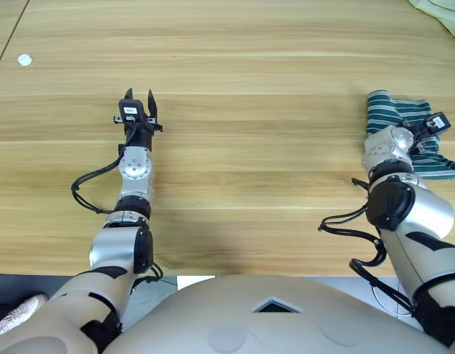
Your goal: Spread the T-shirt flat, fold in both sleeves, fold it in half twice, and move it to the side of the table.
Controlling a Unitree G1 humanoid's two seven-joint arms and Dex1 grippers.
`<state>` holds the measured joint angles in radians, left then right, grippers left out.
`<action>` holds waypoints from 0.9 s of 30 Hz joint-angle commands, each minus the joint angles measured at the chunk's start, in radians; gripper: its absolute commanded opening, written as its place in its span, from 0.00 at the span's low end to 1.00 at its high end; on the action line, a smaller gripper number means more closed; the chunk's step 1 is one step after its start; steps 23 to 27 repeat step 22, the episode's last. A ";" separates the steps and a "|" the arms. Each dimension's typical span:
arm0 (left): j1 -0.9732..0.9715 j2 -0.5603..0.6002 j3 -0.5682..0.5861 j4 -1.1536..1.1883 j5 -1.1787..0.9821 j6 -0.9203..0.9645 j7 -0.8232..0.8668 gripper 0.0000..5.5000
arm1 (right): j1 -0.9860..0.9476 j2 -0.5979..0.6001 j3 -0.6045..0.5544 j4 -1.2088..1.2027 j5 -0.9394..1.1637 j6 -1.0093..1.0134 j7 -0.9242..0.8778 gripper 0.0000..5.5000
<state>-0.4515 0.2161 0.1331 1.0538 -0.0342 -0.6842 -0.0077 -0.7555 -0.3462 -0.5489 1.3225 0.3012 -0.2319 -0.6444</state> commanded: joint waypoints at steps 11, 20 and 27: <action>-0.063 -0.110 -0.054 0.019 0.089 -0.076 0.081 0.52 | 0.009 0.365 0.568 -0.066 -0.493 -0.399 0.404 0.51; -0.001 -0.174 -0.082 0.126 0.157 -0.052 0.220 0.72 | 0.157 0.351 0.550 -0.069 -0.457 -0.405 0.509 0.51; -0.005 -0.190 -0.052 0.151 0.121 -0.020 0.194 0.72 | 0.166 0.350 0.545 -0.067 -0.455 -0.403 0.522 0.51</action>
